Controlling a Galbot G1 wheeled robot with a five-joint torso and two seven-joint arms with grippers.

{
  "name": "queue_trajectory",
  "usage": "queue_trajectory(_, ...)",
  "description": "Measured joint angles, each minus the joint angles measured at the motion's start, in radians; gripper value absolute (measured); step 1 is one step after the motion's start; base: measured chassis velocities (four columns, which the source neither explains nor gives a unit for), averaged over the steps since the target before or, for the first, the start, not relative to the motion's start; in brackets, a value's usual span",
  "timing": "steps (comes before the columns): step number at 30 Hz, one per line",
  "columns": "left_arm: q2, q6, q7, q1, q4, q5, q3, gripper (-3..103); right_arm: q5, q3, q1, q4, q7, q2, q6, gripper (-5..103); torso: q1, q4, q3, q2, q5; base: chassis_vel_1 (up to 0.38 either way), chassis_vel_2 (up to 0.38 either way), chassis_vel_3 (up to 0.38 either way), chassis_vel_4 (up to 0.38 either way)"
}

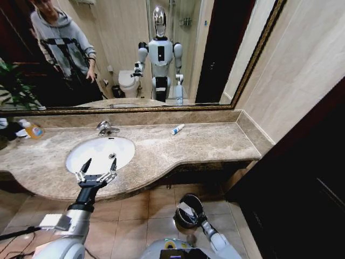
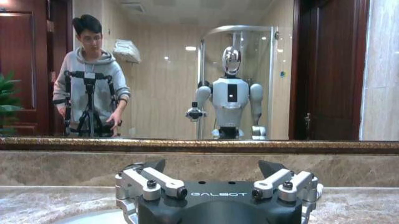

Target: Pick up the trash from the sink and place it in the trash bin.

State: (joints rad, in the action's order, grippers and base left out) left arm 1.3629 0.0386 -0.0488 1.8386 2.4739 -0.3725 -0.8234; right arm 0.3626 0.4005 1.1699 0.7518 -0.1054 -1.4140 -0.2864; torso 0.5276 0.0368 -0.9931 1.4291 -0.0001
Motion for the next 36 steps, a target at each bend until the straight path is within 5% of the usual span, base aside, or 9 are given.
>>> queue_trajectory(12,0.0,0.0,0.0,0.0,0.0,0.0,0.0,100,-0.019,0.004,0.042,0.05,0.003,0.02,0.003,73,0.0,0.0,0.0,0.0,0.0001,0.0,0.0,0.0,0.0)
queue_trajectory(17,0.0,0.0,0.0,0.0,0.0,0.0,0.0,100,-0.098,-0.003,0.122,0.222,-0.036,0.041,0.029,95,0.0,0.0,0.0,0.0,0.0001,0.0,0.0,0.0,0.0)
queue_trajectory(23,0.0,0.0,0.0,0.0,0.0,0.0,0.0,100,-0.159,0.009,0.19,0.399,-0.023,0.072,0.046,100,0.0,0.0,0.0,0.0,0.0002,0.0,0.0,0.0,0.0)
queue_trajectory(30,0.0,0.0,0.0,0.0,0.0,0.0,0.0,100,-0.411,0.101,0.385,0.792,-0.025,0.11,0.141,100,0.0,0.0002,0.0,0.0,-0.0001,0.0,0.0,0.0,0.0)
queue_trajectory(36,0.0,0.0,0.0,0.0,0.0,0.0,0.0,100,-0.514,0.182,0.551,1.048,-0.054,0.112,0.169,100,0.0,-0.0002,0.0,0.0,0.0001,0.0,0.0,0.0,0.0)
